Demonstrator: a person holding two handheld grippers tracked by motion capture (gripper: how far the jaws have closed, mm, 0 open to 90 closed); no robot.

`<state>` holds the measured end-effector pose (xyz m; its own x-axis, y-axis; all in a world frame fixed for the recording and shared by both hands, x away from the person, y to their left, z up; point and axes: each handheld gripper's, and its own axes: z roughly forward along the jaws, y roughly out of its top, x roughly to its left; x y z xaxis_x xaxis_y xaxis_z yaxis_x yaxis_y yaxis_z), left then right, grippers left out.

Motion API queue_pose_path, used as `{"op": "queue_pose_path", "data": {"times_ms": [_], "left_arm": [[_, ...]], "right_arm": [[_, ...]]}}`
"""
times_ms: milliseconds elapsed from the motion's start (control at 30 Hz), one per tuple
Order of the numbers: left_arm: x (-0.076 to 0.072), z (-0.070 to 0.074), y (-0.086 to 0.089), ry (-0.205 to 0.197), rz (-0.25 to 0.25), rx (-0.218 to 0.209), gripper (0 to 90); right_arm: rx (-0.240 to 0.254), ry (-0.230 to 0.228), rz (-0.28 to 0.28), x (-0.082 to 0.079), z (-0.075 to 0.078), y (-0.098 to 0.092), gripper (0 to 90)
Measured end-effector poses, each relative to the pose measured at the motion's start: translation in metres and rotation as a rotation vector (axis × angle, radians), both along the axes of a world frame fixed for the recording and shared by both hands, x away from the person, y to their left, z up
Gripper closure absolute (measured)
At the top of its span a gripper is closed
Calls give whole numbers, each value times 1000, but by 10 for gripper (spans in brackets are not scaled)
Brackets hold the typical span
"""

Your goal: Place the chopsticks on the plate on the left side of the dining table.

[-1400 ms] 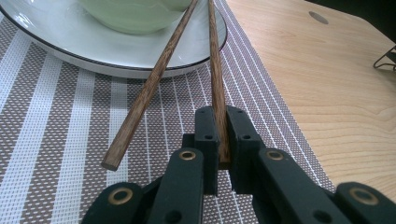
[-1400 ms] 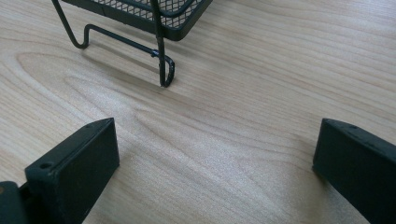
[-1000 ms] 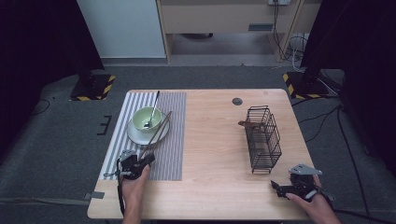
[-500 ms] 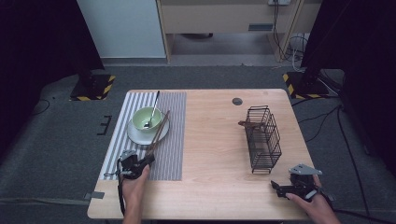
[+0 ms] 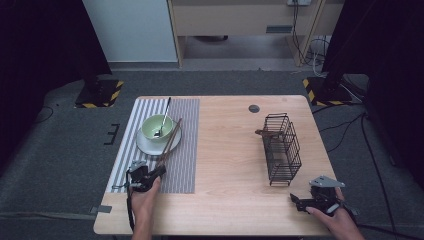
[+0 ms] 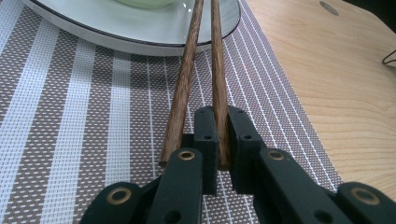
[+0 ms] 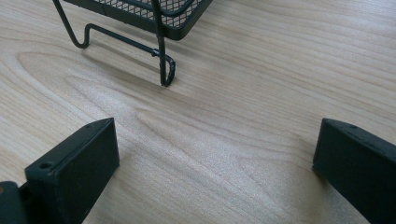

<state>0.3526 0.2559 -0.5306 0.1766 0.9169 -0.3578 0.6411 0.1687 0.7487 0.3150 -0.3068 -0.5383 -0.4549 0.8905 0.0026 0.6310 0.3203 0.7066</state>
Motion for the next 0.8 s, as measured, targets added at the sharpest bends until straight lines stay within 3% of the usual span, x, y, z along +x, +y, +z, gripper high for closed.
{"op": "queue_pose_path", "data": {"times_ms": [800], "left_arm": [[0, 1, -3, -1, 13, -2, 818]], "right_arm": [[0, 0, -2, 0, 0, 0, 4]]}}
